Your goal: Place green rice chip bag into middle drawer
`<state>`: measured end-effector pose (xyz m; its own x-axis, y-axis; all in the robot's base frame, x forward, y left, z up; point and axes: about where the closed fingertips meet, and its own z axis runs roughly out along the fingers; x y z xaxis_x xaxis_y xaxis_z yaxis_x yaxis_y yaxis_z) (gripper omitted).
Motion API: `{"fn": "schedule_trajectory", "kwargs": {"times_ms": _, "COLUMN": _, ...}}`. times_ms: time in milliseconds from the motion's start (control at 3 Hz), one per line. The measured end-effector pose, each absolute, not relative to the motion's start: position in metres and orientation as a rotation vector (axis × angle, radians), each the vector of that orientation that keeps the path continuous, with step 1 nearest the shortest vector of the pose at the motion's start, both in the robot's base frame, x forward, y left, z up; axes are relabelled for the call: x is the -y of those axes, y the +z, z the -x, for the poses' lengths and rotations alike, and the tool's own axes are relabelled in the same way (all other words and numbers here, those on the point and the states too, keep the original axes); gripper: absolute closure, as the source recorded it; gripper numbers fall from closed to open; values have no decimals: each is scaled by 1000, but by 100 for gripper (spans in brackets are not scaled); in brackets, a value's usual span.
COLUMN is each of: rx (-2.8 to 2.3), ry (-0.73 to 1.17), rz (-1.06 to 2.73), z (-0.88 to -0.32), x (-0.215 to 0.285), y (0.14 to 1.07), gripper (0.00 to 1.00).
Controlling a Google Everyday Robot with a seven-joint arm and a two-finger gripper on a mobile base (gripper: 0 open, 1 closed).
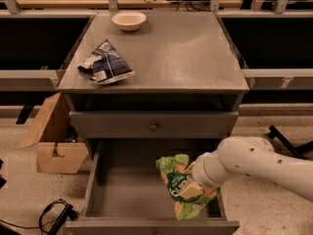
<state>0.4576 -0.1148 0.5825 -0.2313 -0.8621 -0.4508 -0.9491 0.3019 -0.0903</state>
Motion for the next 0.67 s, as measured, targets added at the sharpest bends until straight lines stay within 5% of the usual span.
{"fn": "schedule_trajectory", "kwargs": {"times_ms": 667, "rx": -2258, "ry": 294, "rz": 1654, "z": -524, "x": 68, "y": 512, "gripper": 100}}
